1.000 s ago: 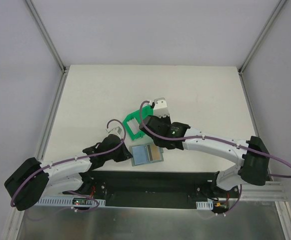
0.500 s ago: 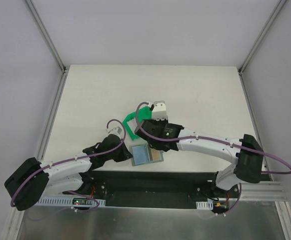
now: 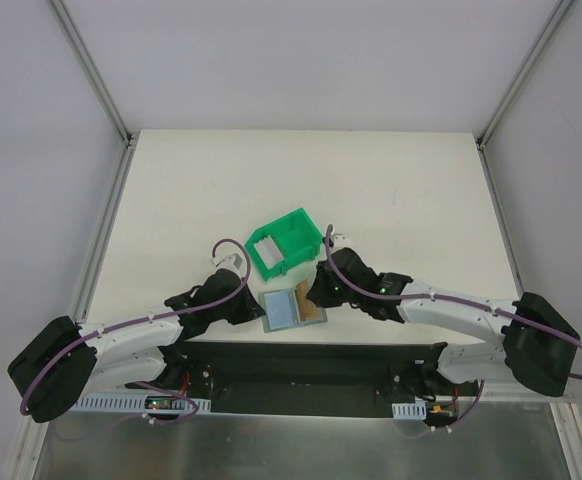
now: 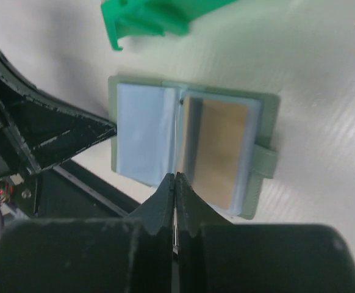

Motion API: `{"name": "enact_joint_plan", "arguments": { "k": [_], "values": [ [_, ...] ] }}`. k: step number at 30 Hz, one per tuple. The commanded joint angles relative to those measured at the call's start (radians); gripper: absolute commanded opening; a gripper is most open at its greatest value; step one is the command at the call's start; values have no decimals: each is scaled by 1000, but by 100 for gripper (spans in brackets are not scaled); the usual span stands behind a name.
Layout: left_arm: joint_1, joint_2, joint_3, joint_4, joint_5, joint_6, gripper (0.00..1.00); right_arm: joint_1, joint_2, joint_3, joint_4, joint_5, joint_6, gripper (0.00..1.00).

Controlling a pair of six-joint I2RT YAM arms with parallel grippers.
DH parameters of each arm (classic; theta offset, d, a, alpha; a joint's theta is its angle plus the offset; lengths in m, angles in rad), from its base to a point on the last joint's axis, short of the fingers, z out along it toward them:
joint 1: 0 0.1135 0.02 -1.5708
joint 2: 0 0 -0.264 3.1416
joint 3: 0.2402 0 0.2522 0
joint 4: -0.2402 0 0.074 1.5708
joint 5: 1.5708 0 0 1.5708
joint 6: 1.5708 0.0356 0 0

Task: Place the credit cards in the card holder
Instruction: Insert the credit card into the card holder.

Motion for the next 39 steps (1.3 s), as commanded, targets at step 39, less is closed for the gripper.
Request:
{"name": "enact_joint_plan", "arguments": {
  "k": [39],
  "values": [
    [4, 6, -3, -2, -17, -3, 0, -157, 239, -239, 563, -348, 144, 0]
  ]
}}
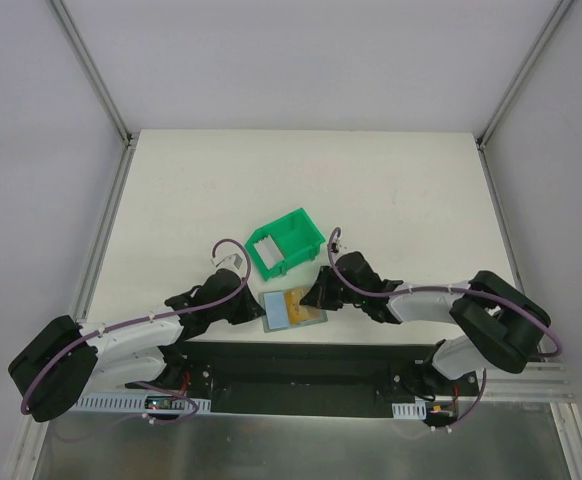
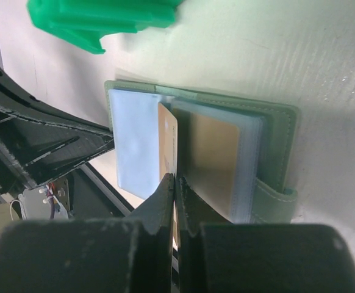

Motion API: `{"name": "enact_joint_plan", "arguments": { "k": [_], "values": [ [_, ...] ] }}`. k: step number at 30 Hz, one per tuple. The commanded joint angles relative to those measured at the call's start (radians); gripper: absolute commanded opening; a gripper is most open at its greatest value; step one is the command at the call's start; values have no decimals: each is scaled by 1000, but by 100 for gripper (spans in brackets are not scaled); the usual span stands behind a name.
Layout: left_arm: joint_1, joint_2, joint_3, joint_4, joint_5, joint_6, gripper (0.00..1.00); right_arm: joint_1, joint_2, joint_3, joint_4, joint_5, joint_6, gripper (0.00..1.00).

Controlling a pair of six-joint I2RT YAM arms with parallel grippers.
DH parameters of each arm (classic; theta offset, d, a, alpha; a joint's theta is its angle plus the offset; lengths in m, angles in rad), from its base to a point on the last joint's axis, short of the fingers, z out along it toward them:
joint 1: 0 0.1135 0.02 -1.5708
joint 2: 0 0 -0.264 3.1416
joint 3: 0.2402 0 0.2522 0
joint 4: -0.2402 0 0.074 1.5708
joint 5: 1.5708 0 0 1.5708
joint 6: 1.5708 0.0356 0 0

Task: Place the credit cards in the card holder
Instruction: Insert the credit card into the card holder.

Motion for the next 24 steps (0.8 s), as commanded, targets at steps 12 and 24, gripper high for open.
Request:
{"name": "enact_joint_plan", "arguments": {
  "k": [12, 24],
  "values": [
    [4, -9, -10, -5, -21, -1, 0, -53, 25, -19, 46, 2, -15, 0],
    [4, 2, -5, -5, -19, 2, 0, -52, 5, -62, 51, -4, -9, 0]
  ]
}}
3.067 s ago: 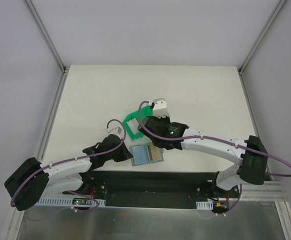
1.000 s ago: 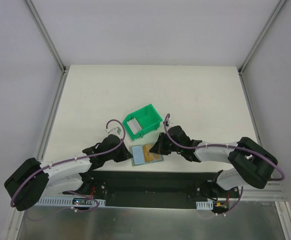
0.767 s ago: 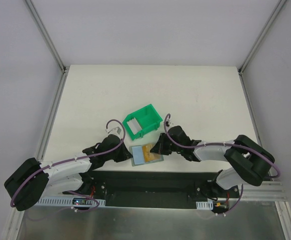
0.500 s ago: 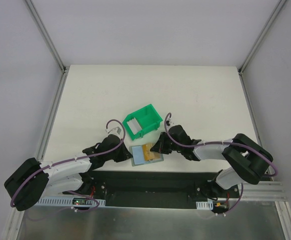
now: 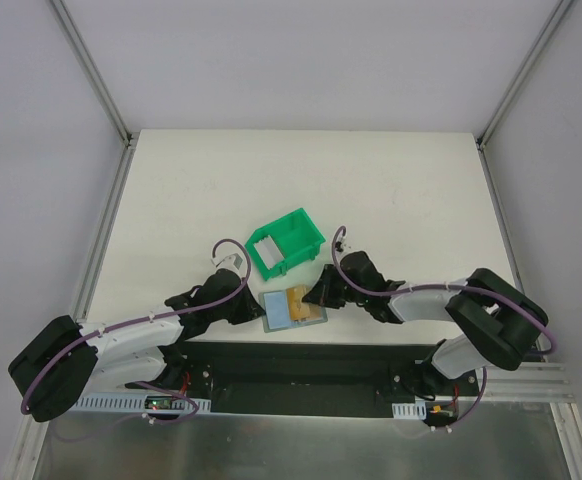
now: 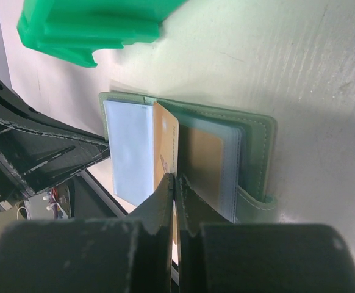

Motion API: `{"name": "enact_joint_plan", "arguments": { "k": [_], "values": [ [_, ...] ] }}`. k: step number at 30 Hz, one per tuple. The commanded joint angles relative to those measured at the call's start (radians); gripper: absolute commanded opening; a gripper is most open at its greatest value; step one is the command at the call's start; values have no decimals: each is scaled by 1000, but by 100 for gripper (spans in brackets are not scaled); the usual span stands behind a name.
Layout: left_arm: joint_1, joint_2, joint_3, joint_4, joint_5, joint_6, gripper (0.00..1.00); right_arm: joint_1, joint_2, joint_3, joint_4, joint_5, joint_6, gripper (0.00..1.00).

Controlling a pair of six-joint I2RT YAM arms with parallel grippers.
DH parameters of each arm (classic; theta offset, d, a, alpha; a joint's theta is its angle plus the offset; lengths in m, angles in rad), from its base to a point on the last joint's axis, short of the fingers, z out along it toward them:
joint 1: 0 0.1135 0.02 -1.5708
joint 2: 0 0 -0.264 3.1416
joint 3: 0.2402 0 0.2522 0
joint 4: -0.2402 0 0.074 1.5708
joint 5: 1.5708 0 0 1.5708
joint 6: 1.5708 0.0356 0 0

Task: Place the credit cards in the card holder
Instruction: Insert the credit card into the card holder.

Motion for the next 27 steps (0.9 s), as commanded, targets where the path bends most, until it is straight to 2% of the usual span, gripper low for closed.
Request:
{"name": "enact_joint_plan", "arguments": {
  "k": [1, 12, 15, 27],
  "values": [
    [4, 0, -7, -4, -19, 0, 0, -5, -34, -37, -20, 15, -16, 0],
    [4, 11, -2, -1, -18, 4, 0, -4, 18, -6, -20, -19, -40, 1],
    [6, 9, -2, -1, -18, 4, 0, -4, 34, 23, -86, -23, -88, 1],
    [4, 20, 4, 2, -18, 4, 0, 34, 45, 44, -106, -6, -103, 0]
  ]
}}
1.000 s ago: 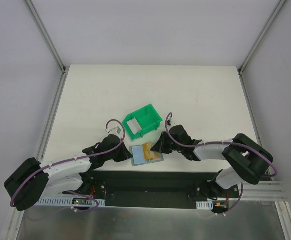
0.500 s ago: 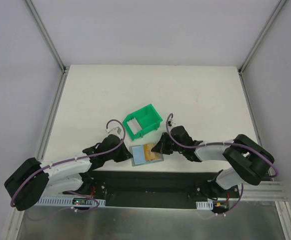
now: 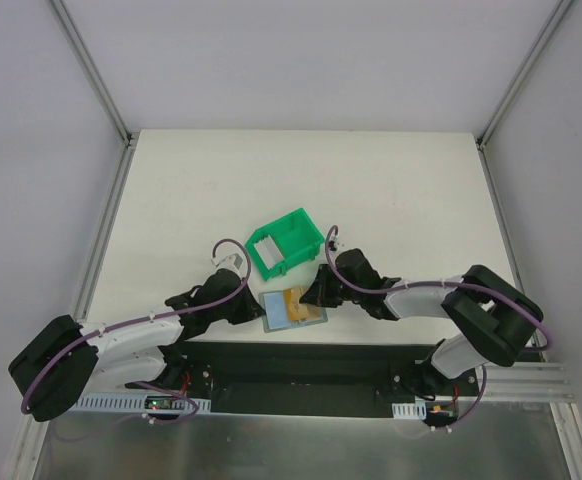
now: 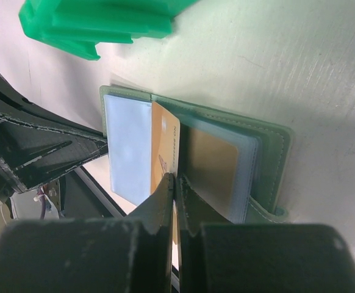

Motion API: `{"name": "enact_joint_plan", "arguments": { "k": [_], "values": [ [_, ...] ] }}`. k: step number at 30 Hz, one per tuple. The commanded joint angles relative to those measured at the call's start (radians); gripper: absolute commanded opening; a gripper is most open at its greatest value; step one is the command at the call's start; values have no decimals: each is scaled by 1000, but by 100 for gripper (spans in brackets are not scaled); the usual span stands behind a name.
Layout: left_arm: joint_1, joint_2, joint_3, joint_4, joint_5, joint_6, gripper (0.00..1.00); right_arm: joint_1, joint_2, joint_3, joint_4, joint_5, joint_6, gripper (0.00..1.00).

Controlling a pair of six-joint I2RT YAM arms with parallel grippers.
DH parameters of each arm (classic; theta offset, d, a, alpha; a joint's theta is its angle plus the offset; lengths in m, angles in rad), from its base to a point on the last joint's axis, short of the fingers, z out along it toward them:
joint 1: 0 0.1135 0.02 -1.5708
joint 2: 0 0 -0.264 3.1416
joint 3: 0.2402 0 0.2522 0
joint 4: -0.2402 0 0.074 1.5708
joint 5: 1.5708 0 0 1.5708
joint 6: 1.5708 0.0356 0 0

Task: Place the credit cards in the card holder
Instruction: Insert the credit card into the card holder.

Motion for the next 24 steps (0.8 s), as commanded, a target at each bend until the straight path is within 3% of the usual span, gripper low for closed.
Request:
{"name": "enact_joint_plan", "arguments": {
  "k": [1, 15, 24],
  "values": [
    [4, 22, 7, -1, -18, 6, 0, 18, 16, 4, -75, 16, -37, 0],
    [4, 24, 13, 0, 6, 4, 0, 44, -71, -74, -70, 46, 36, 0],
    [4, 42, 24, 0, 13, 12, 0, 42, -5, -33, -70, 10, 49, 1]
  ]
}}
